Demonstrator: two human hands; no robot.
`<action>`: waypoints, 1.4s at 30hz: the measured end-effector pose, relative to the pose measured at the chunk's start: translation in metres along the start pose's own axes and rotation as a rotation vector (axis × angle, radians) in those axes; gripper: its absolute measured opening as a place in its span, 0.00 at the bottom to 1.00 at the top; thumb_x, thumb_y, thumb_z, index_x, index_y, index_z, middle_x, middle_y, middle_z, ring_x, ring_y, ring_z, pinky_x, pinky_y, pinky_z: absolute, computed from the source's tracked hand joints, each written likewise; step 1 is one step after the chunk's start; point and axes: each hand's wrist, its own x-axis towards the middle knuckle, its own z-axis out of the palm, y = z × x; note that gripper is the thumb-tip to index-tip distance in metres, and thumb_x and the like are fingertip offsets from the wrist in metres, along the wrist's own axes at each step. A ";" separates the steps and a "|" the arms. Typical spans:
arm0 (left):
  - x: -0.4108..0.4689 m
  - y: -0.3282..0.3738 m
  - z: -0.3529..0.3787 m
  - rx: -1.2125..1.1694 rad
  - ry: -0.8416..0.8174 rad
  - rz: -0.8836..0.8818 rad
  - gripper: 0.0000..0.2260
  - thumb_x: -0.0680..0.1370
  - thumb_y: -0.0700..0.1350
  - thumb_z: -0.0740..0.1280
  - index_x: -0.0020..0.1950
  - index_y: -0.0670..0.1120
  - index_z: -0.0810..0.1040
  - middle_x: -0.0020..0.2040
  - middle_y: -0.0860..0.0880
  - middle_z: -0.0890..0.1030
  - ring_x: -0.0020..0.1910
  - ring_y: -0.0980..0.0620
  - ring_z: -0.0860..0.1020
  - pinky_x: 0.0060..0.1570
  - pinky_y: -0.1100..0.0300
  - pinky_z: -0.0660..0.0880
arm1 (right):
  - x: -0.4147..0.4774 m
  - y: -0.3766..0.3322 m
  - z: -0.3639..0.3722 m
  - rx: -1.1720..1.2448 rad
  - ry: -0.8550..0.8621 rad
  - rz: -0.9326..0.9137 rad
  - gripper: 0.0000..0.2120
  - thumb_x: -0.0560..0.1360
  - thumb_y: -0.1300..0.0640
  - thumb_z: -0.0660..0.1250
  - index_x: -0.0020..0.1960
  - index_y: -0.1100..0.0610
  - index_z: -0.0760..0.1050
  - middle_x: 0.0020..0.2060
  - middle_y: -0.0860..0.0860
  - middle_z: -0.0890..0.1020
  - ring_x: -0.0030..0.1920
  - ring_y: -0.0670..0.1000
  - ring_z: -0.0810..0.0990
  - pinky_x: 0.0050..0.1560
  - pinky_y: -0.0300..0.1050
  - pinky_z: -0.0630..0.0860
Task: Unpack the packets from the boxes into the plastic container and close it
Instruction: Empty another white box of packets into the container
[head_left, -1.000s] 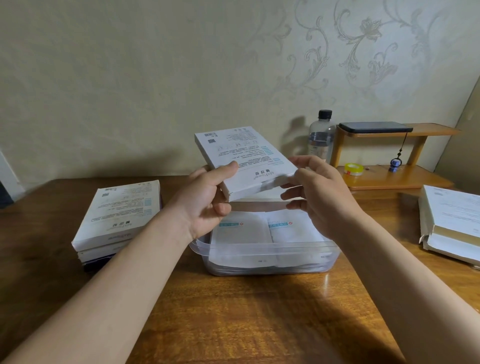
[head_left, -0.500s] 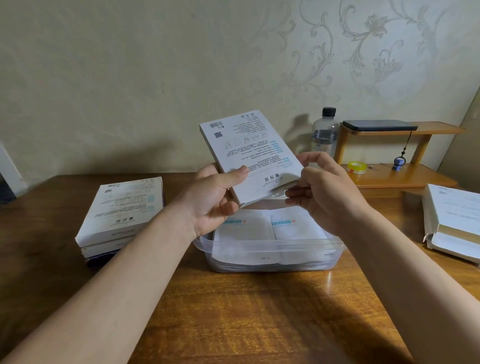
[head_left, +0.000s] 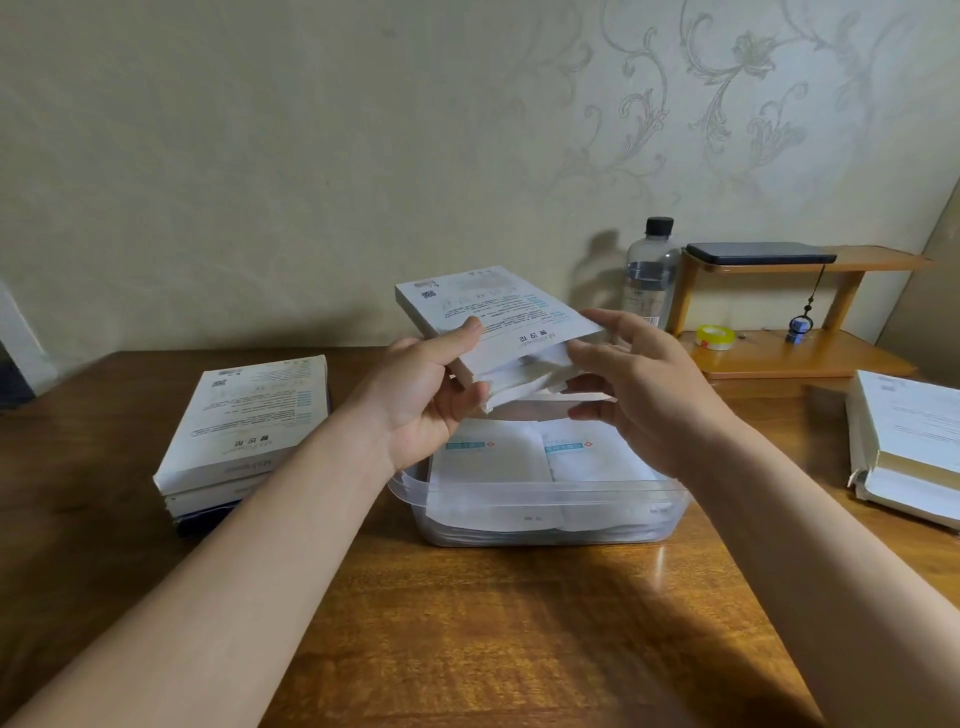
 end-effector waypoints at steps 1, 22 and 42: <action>0.000 0.001 0.000 -0.003 0.014 -0.013 0.07 0.81 0.44 0.68 0.57 0.43 0.81 0.47 0.46 0.86 0.35 0.53 0.84 0.20 0.68 0.74 | 0.000 0.001 -0.001 -0.003 -0.009 -0.006 0.24 0.76 0.65 0.69 0.70 0.53 0.70 0.54 0.60 0.83 0.50 0.59 0.84 0.43 0.50 0.79; 0.001 0.003 -0.002 -0.149 -0.070 -0.104 0.14 0.83 0.42 0.65 0.65 0.36 0.76 0.61 0.35 0.82 0.52 0.40 0.85 0.39 0.55 0.85 | -0.001 0.003 0.007 -0.413 0.311 -0.249 0.16 0.77 0.51 0.65 0.62 0.55 0.80 0.49 0.48 0.83 0.51 0.48 0.80 0.57 0.56 0.80; 0.002 0.004 -0.006 -0.173 -0.049 -0.075 0.16 0.82 0.41 0.65 0.68 0.36 0.74 0.64 0.35 0.80 0.53 0.41 0.84 0.39 0.56 0.85 | 0.001 0.000 0.003 -0.267 0.326 -0.168 0.10 0.79 0.65 0.62 0.51 0.55 0.81 0.45 0.52 0.83 0.49 0.52 0.82 0.52 0.55 0.82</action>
